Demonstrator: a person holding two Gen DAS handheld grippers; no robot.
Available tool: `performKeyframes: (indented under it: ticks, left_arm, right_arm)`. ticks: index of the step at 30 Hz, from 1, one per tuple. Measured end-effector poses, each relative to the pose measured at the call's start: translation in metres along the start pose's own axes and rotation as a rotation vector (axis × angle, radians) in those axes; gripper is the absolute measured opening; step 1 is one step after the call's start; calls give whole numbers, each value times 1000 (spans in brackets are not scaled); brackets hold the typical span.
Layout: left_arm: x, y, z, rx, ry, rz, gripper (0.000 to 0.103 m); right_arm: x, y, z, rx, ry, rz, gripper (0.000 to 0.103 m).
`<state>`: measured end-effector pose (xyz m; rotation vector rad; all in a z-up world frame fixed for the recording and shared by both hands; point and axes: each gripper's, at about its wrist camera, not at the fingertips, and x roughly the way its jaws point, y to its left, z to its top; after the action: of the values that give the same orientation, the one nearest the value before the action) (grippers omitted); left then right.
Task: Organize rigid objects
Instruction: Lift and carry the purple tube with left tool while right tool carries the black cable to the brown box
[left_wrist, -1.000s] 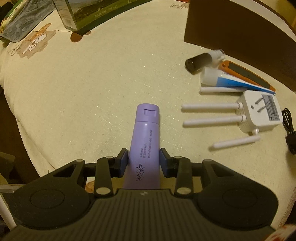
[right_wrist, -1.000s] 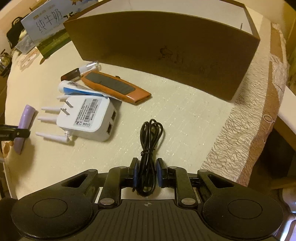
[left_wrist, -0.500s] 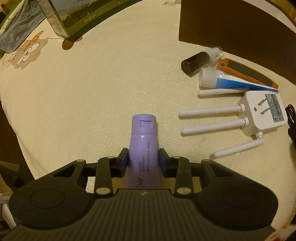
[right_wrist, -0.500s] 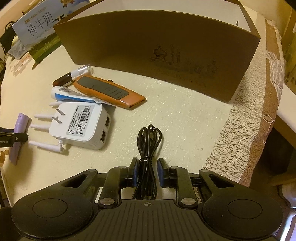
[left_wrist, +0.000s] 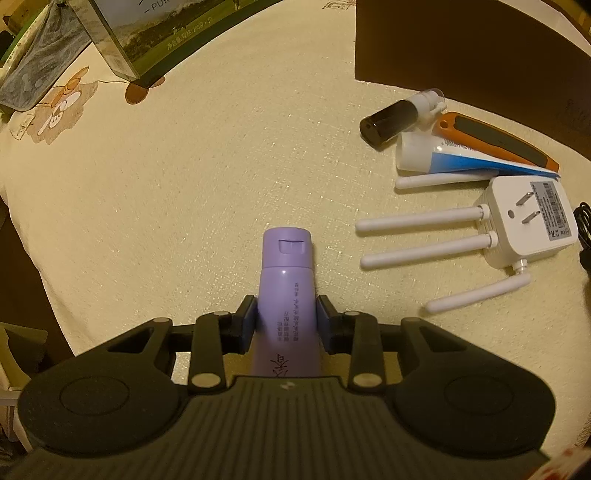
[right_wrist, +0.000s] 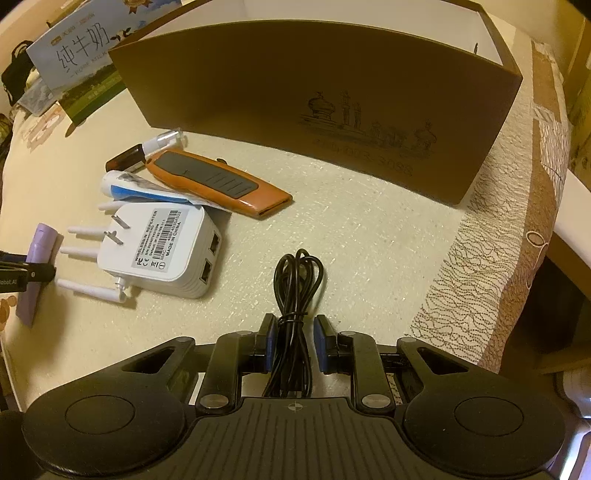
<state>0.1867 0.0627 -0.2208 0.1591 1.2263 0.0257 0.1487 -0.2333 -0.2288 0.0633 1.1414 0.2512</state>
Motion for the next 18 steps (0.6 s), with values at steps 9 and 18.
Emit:
performKeyframes:
  ticks: [9,18]
  left_arm:
    - [-1,-1,0,1,-4,5,29]
    - [-10,-2,0,3,-16,3,29]
  right_arm:
    - [-1,0,0,2,-1,0,17]
    - [-7,-6,-2,36,-6,15,11]
